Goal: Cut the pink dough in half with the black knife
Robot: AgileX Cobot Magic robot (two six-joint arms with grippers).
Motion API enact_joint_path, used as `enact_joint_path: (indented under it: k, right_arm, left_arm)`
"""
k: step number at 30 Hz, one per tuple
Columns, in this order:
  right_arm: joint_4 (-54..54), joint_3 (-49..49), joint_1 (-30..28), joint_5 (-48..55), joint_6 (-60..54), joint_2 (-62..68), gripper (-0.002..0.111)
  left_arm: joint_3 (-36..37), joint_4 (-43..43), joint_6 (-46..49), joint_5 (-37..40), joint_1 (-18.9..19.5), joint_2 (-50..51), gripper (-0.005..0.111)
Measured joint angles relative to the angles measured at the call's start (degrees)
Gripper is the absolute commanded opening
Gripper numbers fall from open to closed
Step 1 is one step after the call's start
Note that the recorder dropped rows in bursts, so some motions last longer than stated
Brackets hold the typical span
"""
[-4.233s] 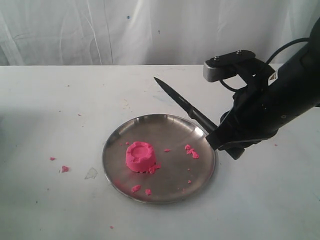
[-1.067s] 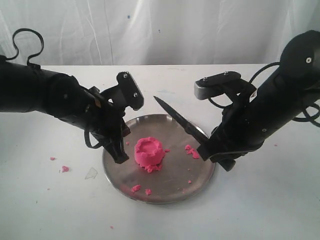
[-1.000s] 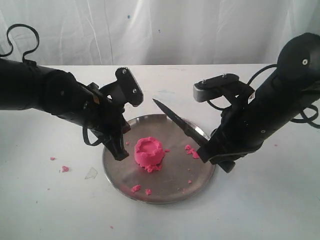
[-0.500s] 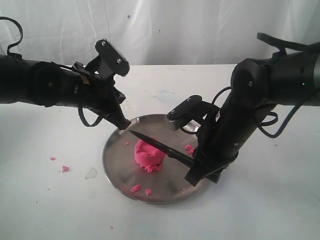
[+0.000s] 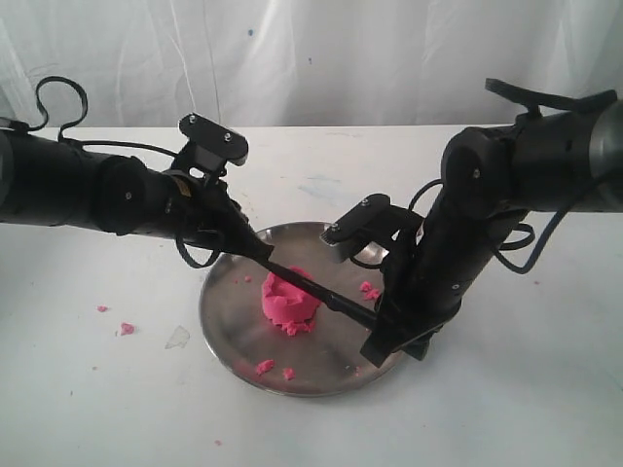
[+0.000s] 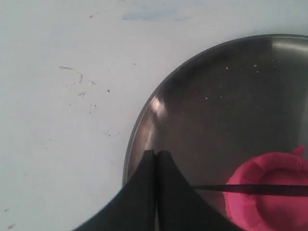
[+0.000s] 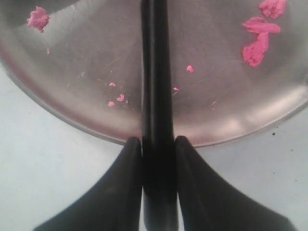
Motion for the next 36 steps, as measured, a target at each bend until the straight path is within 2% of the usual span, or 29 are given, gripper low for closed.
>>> enact_joint_path:
  k: [4, 8, 13, 16, 19, 27, 36]
  right_arm:
    - [-0.1, 0.0, 0.0, -0.04, 0.0, 0.0, 0.0]
    - [-1.02, 0.0, 0.24, -0.13, 0.0, 0.0, 0.0]
    - [-1.16, 0.0, 0.29, -0.13, 0.0, 0.0, 0.0]
    - [-1.16, 0.0, 0.29, -0.13, 0.0, 0.0, 0.0]
    - [-1.16, 0.0, 0.29, -0.13, 0.0, 0.0, 0.0]
    - [-1.16, 0.0, 0.29, -0.13, 0.0, 0.0, 0.0]
    - [-1.16, 0.0, 0.29, -0.25, 0.0, 0.0, 0.0]
  left_arm:
    - [0.0, 0.41, -0.48, 1.05, 0.0, 0.26, 0.0]
    - [-1.07, 4.85, -0.48, 4.78, 0.0, 0.47, 0.0]
    - [-8.67, 6.16, -0.48, 17.61, 0.0, 0.58, 0.0]
    - [-13.9, 3.24, -0.48, 25.78, 0.0, 0.58, 0.0]
    - [-16.95, -1.29, 2.27, 29.72, 0.0, 0.58, 0.0]
    - [-17.54, -13.28, 13.31, 30.86, 0.0, 3.05, 0.0]
    - [-17.54, -15.26, 16.68, 30.0, 0.0, 8.01, 0.0]
